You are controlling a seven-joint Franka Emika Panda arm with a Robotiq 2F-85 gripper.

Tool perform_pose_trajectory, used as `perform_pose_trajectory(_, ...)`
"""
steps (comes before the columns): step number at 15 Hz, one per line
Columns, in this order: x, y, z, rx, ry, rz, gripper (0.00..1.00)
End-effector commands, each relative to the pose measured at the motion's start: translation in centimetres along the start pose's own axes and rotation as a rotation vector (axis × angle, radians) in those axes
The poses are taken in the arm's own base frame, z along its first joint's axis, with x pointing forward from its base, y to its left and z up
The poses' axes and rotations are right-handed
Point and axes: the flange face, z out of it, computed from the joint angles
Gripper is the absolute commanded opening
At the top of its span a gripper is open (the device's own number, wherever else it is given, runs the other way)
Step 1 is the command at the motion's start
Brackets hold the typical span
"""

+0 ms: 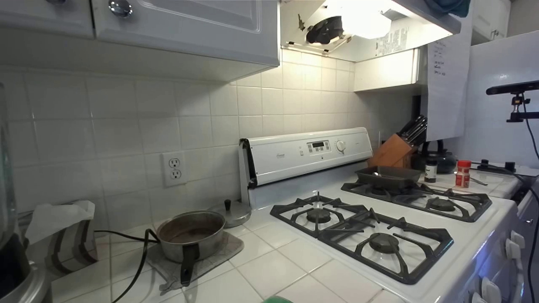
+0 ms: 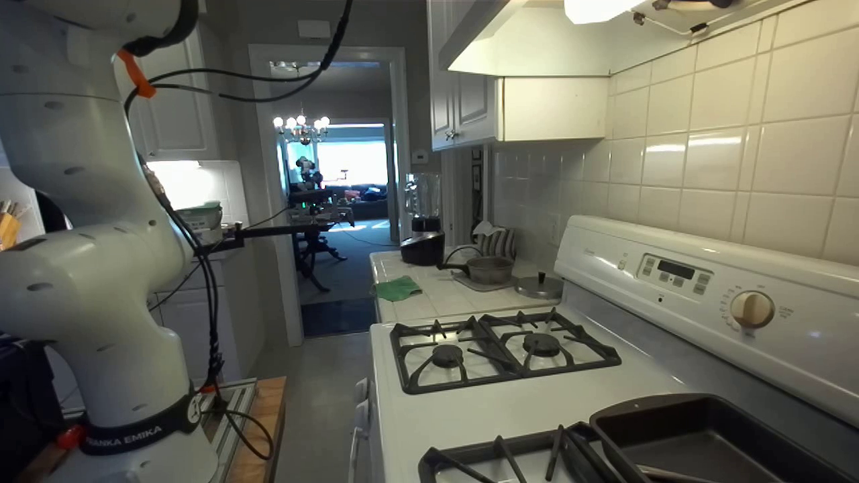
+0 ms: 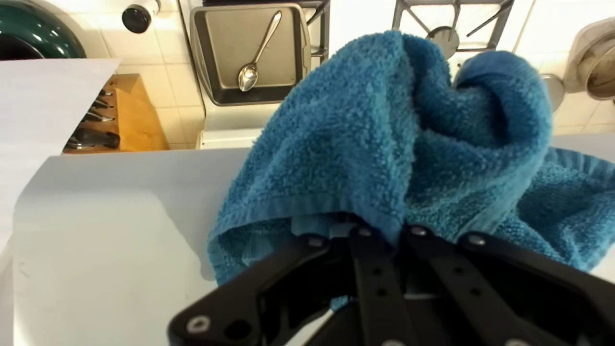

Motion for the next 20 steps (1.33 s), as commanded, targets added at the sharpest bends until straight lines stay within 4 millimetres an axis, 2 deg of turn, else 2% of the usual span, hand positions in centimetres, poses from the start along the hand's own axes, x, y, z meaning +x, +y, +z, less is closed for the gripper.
perform_pose_trajectory(1, -1.9, -0.2, -0.4, 0.071, -0.041, -0.004, 0.02)
perform_pose_trajectory(6, -3.3, -1.1, -0.3, 0.127, -0.111, -0.025, 0.02)
perform_pose_trajectory(9, -3.3, -0.8, -0.1, 0.07, -0.1, -0.039, 0.02)
perform_pose_trajectory(15, -3.2, 0.8, 2.3, 0.012, -0.076, -0.098, 0.02)
perform_pose_trajectory(20, -3.4, 0.4, 4.2, 0.029, -0.102, -0.094, 0.02)
